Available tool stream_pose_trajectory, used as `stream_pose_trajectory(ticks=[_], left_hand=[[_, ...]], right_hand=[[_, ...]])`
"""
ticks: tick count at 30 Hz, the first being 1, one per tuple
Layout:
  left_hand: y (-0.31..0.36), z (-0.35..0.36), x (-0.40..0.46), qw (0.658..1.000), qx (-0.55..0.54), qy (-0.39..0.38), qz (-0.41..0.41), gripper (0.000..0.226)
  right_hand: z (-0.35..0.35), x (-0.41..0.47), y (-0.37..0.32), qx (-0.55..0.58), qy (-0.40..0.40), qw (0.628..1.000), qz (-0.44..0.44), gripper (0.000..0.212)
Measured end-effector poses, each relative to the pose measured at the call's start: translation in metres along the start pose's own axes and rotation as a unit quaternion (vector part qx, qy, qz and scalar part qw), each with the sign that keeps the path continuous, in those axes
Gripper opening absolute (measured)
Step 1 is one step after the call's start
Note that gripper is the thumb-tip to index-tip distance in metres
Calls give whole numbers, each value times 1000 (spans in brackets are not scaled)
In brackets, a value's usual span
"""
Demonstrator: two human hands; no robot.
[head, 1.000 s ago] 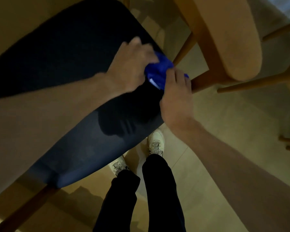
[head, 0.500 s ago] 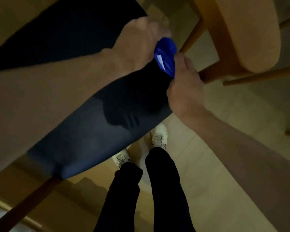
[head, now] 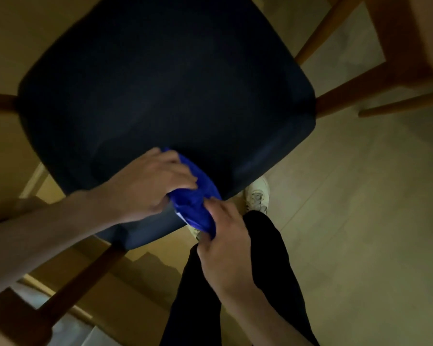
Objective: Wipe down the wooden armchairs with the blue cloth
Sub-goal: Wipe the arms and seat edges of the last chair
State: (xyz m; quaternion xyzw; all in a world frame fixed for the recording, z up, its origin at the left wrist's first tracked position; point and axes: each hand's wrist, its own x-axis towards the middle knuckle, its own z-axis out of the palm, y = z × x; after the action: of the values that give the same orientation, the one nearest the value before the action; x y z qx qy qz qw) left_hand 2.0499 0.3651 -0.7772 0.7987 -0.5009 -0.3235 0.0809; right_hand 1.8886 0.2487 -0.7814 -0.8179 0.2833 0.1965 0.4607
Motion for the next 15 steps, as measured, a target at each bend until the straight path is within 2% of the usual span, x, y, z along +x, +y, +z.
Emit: stream_pose_trajectory(ticks=[3, 6, 10, 12, 15], left_hand=[[6, -7, 4, 1000, 17, 24, -3, 53], [26, -24, 60, 993, -15, 115, -10, 51], [53, -51, 172, 974, -111, 185, -72, 49], [58, -58, 206, 972, -138, 174, -79, 45], [51, -54, 196, 986, -110, 120, -42, 41]], right_hand=[[-23, 11, 6, 23, 2, 1000, -20, 54], [-78, 44, 25, 5, 106, 993, -45, 54], [-154, 102, 57, -72, 209, 975, -32, 55], [-159, 114, 63, -76, 218, 973, -21, 52], [-128, 106, 58, -47, 229, 972, 9, 52]])
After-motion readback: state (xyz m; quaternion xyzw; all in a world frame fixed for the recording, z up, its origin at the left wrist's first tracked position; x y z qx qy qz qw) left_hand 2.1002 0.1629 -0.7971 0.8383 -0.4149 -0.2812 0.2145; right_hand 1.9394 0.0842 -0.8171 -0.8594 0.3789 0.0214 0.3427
